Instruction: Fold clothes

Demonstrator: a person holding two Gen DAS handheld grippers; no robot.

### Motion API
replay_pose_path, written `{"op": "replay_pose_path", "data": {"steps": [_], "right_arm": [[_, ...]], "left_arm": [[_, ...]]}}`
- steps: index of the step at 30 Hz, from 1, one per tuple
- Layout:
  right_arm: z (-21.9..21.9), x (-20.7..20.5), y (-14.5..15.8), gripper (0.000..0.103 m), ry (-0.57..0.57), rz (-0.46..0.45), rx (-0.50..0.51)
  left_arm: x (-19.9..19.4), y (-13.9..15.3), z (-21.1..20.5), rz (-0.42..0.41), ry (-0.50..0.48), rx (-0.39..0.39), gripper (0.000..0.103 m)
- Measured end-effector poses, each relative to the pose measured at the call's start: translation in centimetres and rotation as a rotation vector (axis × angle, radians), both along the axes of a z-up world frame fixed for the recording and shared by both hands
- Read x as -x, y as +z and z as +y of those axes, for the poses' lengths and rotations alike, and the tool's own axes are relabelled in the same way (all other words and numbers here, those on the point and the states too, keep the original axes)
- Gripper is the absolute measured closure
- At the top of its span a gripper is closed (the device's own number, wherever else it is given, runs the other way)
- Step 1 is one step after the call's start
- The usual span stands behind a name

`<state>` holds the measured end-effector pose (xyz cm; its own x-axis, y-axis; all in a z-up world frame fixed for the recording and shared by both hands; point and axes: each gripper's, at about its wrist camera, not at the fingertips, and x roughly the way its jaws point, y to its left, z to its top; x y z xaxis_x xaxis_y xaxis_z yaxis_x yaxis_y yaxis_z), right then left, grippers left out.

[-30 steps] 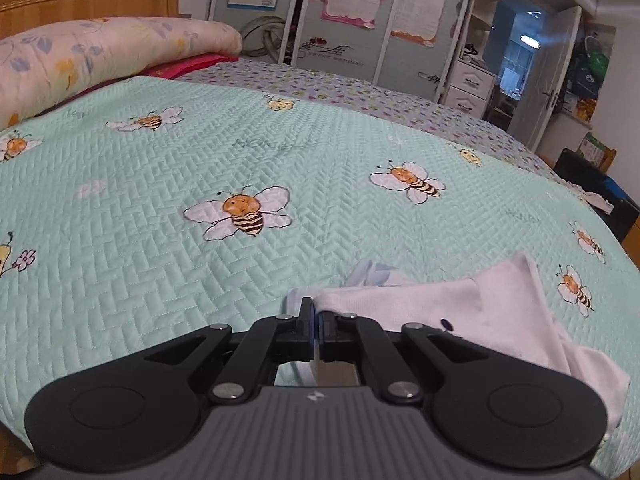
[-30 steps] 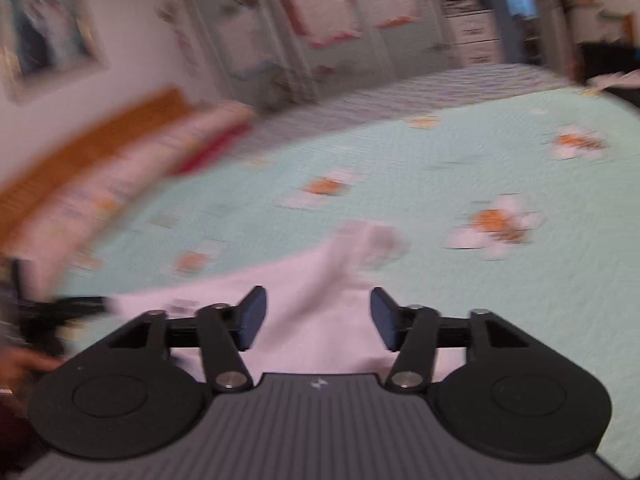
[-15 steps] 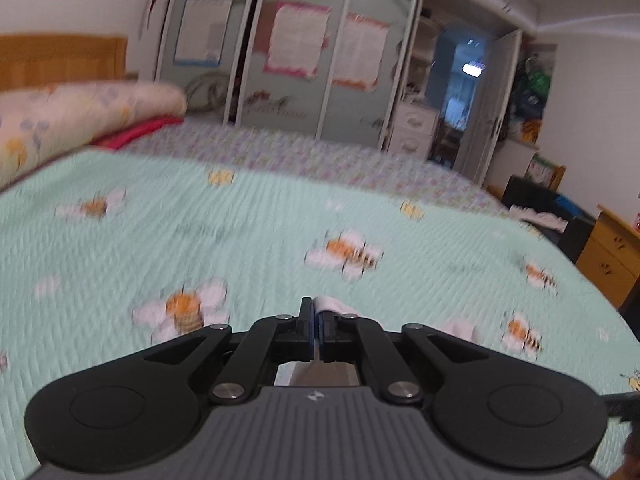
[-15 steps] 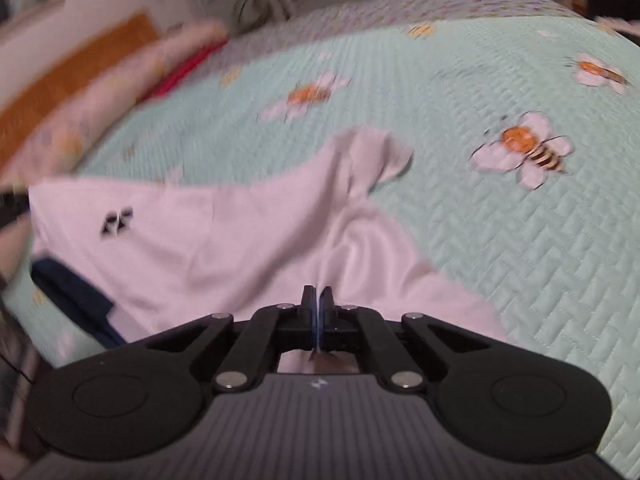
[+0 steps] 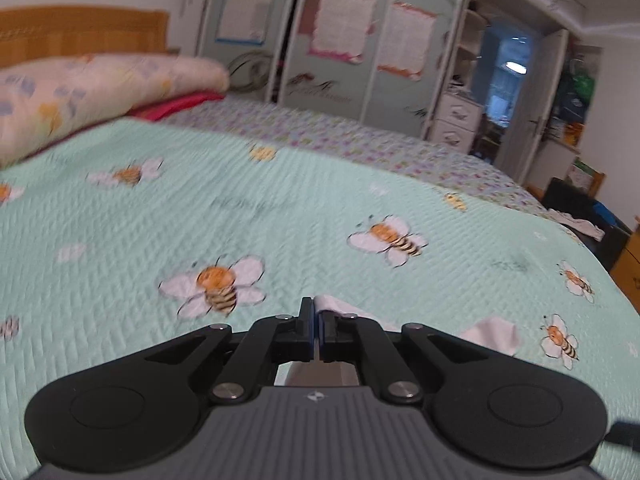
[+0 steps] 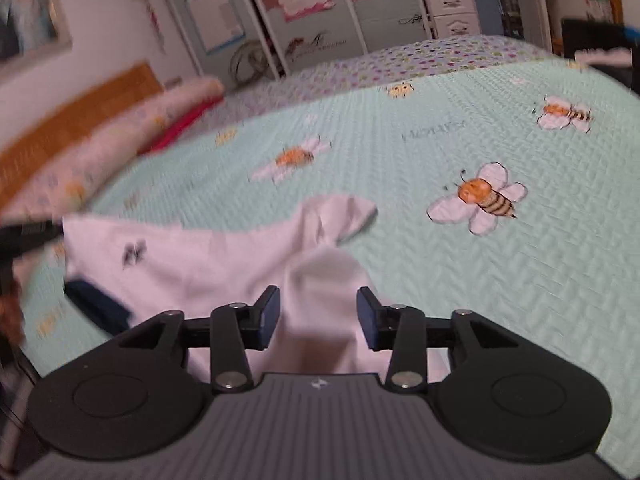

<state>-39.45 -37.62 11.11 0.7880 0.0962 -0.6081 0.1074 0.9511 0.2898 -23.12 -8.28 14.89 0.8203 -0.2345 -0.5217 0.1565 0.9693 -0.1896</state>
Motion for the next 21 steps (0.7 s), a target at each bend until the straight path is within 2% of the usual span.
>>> {"op": "replay_pose_path", "data": {"steps": [3, 4, 6, 10, 11, 12, 13, 14, 16, 19, 21], "right_arm": [[0.9, 0.9, -1.1, 0.051, -0.002, 0.019, -0.001], [1.0, 1.1, -1.4, 0.046, -0.004, 0.021, -0.011], [1.4, 0.4, -2.1, 0.044, -0.003, 0.048, -0.020], [1.9, -1.3, -2.8, 0.045, 0.026, 0.055, -0.128], [2.0, -1.9, -2.9, 0.048, 0.032, 0.066, -0.170], [2.2, -2.4, -3.1, 0.056, 0.030, 0.080, -0.192], [2.5, -3.0, -3.3, 0.088, 0.026, 0.096, -0.212], [2.9, -3.3, -3.2, 0.103, 0.027, 0.102, -0.199], [3.6, -3.3, -2.7, 0.103, 0.038, 0.088, -0.187], [2.6, -3.7, -0.1, 0.103, 0.031, 0.005, -0.235], [1.8, -4.0, 1.7, 0.103, 0.025, -0.051, -0.267]], "left_arm": [[0.1, -0.5, 0.2, 0.014, 0.012, -0.004, 0.103], [0.2, -0.5, 0.1, 0.017, 0.009, -0.008, 0.103], [0.3, -0.7, 0.0, 0.024, 0.004, -0.015, 0.103], [0.9, -0.6, -0.5, 0.023, -0.020, -0.025, 0.103], [1.1, -0.5, -0.6, 0.016, -0.027, -0.030, 0.103], [1.4, -0.4, -0.7, 0.008, -0.035, -0.032, 0.103], [1.6, 0.0, -0.6, -0.007, -0.041, -0.030, 0.103], [1.9, 0.4, -0.6, -0.022, -0.047, -0.028, 0.103], [2.2, 1.5, -0.4, -0.058, -0.060, -0.020, 0.103], [2.4, 3.4, 0.0, -0.119, -0.079, -0.007, 0.102], [1.6, 4.8, -0.6, -0.158, -0.101, -0.026, 0.103]]}}
